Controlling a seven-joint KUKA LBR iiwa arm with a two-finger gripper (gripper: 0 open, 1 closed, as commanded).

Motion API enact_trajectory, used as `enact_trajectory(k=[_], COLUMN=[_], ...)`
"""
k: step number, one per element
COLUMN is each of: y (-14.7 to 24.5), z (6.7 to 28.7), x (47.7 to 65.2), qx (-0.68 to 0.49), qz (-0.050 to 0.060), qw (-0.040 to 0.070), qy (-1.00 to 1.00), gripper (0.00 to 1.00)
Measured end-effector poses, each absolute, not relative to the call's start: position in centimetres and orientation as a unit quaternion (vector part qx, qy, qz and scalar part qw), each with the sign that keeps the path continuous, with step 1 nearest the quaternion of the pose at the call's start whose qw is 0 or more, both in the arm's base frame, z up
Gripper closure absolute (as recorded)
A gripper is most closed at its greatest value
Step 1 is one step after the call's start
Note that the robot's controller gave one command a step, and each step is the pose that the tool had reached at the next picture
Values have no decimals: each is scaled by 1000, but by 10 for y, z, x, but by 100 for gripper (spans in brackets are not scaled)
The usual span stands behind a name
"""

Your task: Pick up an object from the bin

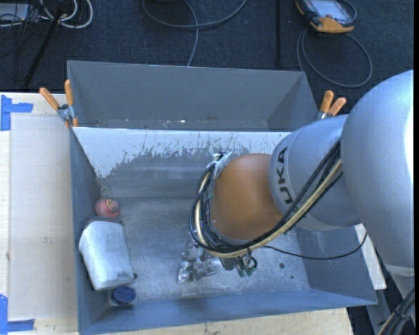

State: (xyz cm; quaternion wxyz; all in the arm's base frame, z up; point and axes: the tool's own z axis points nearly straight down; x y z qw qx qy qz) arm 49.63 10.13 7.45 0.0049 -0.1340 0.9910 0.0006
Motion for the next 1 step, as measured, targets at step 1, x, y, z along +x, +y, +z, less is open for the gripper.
enact_trajectory(k=[1], y=[105], z=[224], x=[481], qx=[-132], qz=[0], qw=[4], qy=[991], gripper=[100])
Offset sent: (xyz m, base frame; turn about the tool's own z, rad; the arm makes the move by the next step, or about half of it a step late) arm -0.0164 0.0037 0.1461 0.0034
